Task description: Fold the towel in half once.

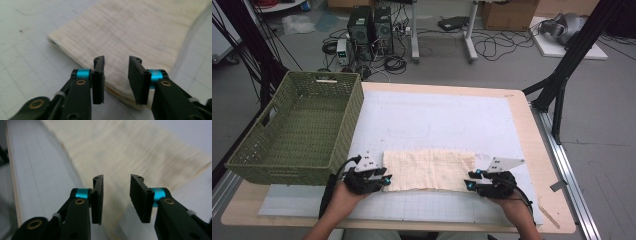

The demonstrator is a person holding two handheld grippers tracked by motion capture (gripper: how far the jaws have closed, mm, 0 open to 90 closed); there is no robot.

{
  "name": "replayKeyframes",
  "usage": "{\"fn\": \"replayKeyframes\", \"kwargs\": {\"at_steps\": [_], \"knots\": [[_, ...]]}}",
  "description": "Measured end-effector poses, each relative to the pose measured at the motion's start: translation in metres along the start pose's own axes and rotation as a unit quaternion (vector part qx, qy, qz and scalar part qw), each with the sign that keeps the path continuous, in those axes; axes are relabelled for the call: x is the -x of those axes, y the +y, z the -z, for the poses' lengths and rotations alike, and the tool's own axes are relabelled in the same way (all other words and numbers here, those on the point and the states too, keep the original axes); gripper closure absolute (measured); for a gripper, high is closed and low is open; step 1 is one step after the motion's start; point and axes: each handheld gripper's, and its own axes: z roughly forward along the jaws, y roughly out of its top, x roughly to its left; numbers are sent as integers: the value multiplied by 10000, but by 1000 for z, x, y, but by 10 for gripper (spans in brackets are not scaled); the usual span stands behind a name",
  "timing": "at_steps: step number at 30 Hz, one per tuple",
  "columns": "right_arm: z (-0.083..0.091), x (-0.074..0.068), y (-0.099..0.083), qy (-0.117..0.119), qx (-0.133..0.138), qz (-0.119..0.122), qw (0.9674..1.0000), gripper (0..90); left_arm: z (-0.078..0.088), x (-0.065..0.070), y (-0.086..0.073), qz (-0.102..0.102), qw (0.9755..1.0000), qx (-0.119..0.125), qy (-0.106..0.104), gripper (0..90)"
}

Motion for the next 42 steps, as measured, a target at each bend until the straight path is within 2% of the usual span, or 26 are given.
{"fn": "replayKeyframes", "kwargs": {"at_steps": [1, 2, 4, 5, 6, 7, 9, 10, 14, 15, 16, 18, 19, 21, 23, 24, 25, 27, 29, 31, 32, 34, 35, 38, 41, 42], "knots": [[2, 2, 3, -78, 164, -66, 9998, 593, 1, -6, 4, 192, 9996, 178, 87, 606], [5, 7, 7, -290, 357, -134, 9989, 566, 0, -10, 6, 289, 9991, 282, 142, 588], [5, 14, 13, -662, 411, -243, 9967, 525, -2, -22, 14, 470, 9968, 560, 336, 576], [3, 18, 16, -856, 392, -292, 9951, 511, -4, -26, 16, 549, 9957, 623, 400, 576], [1, 21, 18, -995, 371, -299, 9939, 510, -8, -33, 20, 666, 9938, 760, 460, 577], [-3, 27, 21, -1224, 325, -305, 9915, 509, -12, -38, 22, 706, 9925, 844, 540, 576], [-10, 38, 25, -1385, 262, -434, 9891, 505, -21, -45, 24, 709, 9922, 790, 651, 567], [-13, 44, 26, -1445, 261, -499, 9879, 505, -26, -47, 25, 745, 9926, 727, 627, 560], [-29, 61, 29, -1357, 183, -835, 9871, 510, -42, -50, 21, 907, 9936, 343, 571, 494], [-33, 63, 29, -1332, 105, -861, 9873, 512, -46, -51, 20, 933, 9939, 163, 568, 487], [-39, 65, 28, -1303, -46, -835, 9879, 528, -49, -51, 19, 972, 9936, 81, 571, 476], [-46, 65, 27, -1291, -247, -769, 9883, 563, -48, -51, 18, 951, 9935, 82, 619, 487], [-50, 65, 25, -1261, -419, -767, 9882, 592, -48, -51, 18, 926, 9937, 70, 633, 512], [-50, 66, 24, -1237, -377, -841, 9880, 650, -47, -50, 17, 787, 9943, 19, 721, 611], [-47, 65, 23, -1186, -393, -844, 9886, 747, -45, -49, 17, 750, 9956, -32, 569, 770], [-46, 64, 22, -1158, -411, -881, 9885, 782, -45, -48, 17, 738, 9957, -41, 553, 819], [-46, 63, 22, -1093, -432, -913, 9889, 835, -45, -47, 18, 678, 9961, -72, 564, 838], [-45, 60, 22, -1056, -439, -856, 9897, 850, -44, -47, 19, 671, 9959, -35, 604, 849], [-43, 56, 21, -1213, -436, -697, 9892, 853, -42, -50, 20, 701, 9950, 129, 694, 852], [-41, 52, 21, -1472, -278, -517, 9874, 855, -41, -54, 22, 829, 9928, 374, 783, 852], [-41, 51, 21, -1551, -248, -474, 9865, 854, -41, -55, 22, 818, 9921, 460, 829, 853], [-44, 48, 22, -1750, -271, -344, 9836, 854, -44, -58, 27, 804, 9921, 413, 870, 852], [-46, 46, 23, -1854, -291, -272, 9819, 854, -44, -59, 29, 775, 9917, 464, 916, 852], [-48, 47, 27, -2033, -246, -321, 9783, 854, -47, -63, 38, 822, 9898, 583, 1010, 851], [-51, 52, 31, -2197, -234, -330, 9747, 853, -54, -67, 42, 837, 9894, 502, 1072, 851], [-53, 53, 33, -2248, -249, -328, 9735, 853, -56, -67, 42, 873, 9887, 507, 1112, 851]]}}
